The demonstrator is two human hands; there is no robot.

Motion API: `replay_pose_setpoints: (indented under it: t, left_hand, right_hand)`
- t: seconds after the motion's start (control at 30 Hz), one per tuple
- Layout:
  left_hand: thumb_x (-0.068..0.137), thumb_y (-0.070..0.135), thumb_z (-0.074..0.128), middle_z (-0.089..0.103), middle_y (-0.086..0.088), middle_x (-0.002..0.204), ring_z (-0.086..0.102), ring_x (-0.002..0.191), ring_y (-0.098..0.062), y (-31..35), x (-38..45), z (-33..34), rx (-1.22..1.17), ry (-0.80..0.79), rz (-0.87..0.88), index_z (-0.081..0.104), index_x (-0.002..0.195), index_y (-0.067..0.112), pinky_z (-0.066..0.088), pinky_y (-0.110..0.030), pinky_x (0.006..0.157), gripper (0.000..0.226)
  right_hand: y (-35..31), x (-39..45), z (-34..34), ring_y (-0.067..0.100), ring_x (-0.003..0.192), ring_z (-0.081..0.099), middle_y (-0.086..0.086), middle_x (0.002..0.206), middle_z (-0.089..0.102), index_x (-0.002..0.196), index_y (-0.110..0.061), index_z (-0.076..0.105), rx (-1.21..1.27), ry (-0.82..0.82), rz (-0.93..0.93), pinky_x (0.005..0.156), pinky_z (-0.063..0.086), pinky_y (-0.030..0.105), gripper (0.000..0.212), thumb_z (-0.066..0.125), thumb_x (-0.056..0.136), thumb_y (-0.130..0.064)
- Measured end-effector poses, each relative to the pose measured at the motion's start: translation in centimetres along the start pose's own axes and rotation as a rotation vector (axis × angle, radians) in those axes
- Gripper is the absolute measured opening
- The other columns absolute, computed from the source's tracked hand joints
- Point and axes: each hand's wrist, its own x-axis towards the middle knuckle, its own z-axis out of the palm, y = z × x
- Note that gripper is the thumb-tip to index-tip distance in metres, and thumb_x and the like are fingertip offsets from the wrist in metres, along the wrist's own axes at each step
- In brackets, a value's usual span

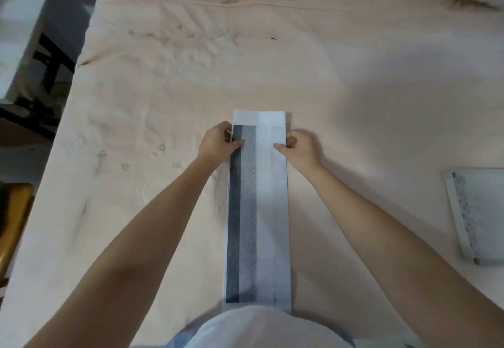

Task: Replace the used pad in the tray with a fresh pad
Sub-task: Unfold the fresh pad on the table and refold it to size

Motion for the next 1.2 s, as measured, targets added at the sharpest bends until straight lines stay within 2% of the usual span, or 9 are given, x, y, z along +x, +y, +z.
replay_pose_setpoints:
  t: [0.2, 0.3, 0.43, 0.53, 0.67, 0.8, 0.87, 0.97, 1.2]
  left_hand:
    - [0.079, 0.033, 0.074, 0.058, 0.005, 0.083, 0.056, 0.081, -0.018, -1.0, 1.3, 0.7, 0.131, 0.002, -0.076, 0.052, 0.084, 0.017, 0.048, -0.032, 0.073, 0.027]
    - [0.077, 0.037, 0.075, 0.056, 0.006, 0.085, 0.054, 0.08, -0.016, -1.0, 1.3, 0.8, 0.131, 0.022, -0.125, 0.047, 0.09, 0.017, 0.046, -0.033, 0.071, 0.037]
    - [0.077, 0.043, 0.074, 0.055, 0.002, 0.089, 0.054, 0.083, -0.021, -0.7, 1.2, 0.7, 0.186, 0.028, -0.191, 0.044, 0.097, 0.013, 0.04, -0.032, 0.066, 0.047]
    - [0.08, 0.042, 0.071, 0.059, -0.001, 0.098, 0.058, 0.091, -0.022, -0.3, 0.8, 0.8, 0.23, 0.015, -0.178, 0.049, 0.103, 0.011, 0.043, -0.033, 0.069, 0.045]
    - [0.082, 0.037, 0.069, 0.052, -0.01, 0.113, 0.058, 0.095, -0.031, 0.9, -0.4, 1.1, 0.249, 0.147, -0.125, 0.046, 0.11, 0.006, 0.047, -0.039, 0.072, 0.047]
    - [0.087, 0.036, 0.063, 0.052, -0.009, 0.112, 0.057, 0.096, -0.028, 2.7, -1.8, 2.1, 0.197, 0.117, -0.006, 0.055, 0.108, 0.01, 0.049, -0.037, 0.074, 0.035]
    - [0.085, 0.041, 0.065, 0.05, -0.01, 0.116, 0.051, 0.105, -0.027, 2.9, -2.5, 3.2, 0.208, 0.105, 0.001, 0.058, 0.108, 0.01, 0.049, -0.038, 0.08, 0.039]
    - [0.081, 0.051, 0.066, 0.049, -0.008, 0.121, 0.045, 0.111, -0.027, 2.6, -3.8, 4.7, 0.252, 0.105, -0.035, 0.056, 0.112, 0.01, 0.048, -0.04, 0.085, 0.052]
    - [0.075, 0.06, 0.065, 0.041, -0.01, 0.135, 0.04, 0.122, -0.029, 3.4, -6.0, 6.8, 0.465, 0.099, -0.076, 0.04, 0.133, 0.008, 0.038, -0.038, 0.097, 0.082]
  right_hand:
    - [-0.5, 0.7, -0.1, 0.011, 0.071, 0.051, -0.007, 0.077, 0.056, 0.075, -0.021, 0.052, -0.18, 0.041, 0.043, 0.05, 0.029, 0.012, 0.03, 0.079, 0.072, -0.032]
    - [-0.8, 0.9, -0.4, 0.013, 0.073, 0.051, -0.008, 0.078, 0.056, 0.082, -0.022, 0.049, -0.253, 0.065, 0.125, 0.057, 0.032, 0.025, 0.041, 0.08, 0.068, -0.043]
    - [-1.4, 0.7, -0.7, 0.015, 0.072, 0.053, -0.01, 0.07, 0.05, 0.071, -0.022, 0.047, -0.355, 0.018, 0.171, 0.055, 0.032, 0.027, 0.041, 0.075, 0.07, -0.052]
    - [-1.9, 0.0, -0.5, 0.012, 0.074, 0.052, -0.012, 0.069, 0.051, 0.072, -0.023, 0.052, -0.344, 0.02, 0.118, 0.06, 0.033, 0.022, 0.029, 0.072, 0.078, -0.043]
    - [-2.0, -2.7, 0.6, 0.009, 0.071, 0.05, -0.013, 0.063, 0.049, 0.085, -0.013, 0.062, -0.11, 0.067, 0.085, 0.053, 0.032, 0.002, 0.013, 0.066, 0.084, -0.025]
    - [-1.5, -6.7, 1.2, 0.017, 0.065, 0.053, -0.006, 0.065, 0.054, 0.076, -0.019, 0.053, -0.287, -0.051, 0.239, 0.048, 0.031, 0.021, 0.021, 0.057, 0.084, -0.038]
    - [-0.9, -8.4, 1.3, 0.019, 0.061, 0.053, -0.003, 0.061, 0.05, 0.068, -0.018, 0.048, -0.384, -0.174, 0.308, 0.05, 0.032, 0.022, 0.032, 0.055, 0.081, -0.047]
    - [0.0, -10.7, 1.9, 0.016, 0.058, 0.049, -0.003, 0.065, 0.046, 0.066, -0.018, 0.041, -0.344, -0.286, 0.324, 0.054, 0.035, 0.022, 0.045, 0.058, 0.08, -0.057]
    - [0.7, -15.0, 3.7, 0.01, 0.045, 0.036, -0.003, 0.054, 0.034, 0.059, -0.018, 0.029, -0.114, -0.319, 0.332, 0.045, 0.028, 0.023, 0.048, 0.066, 0.085, -0.035]
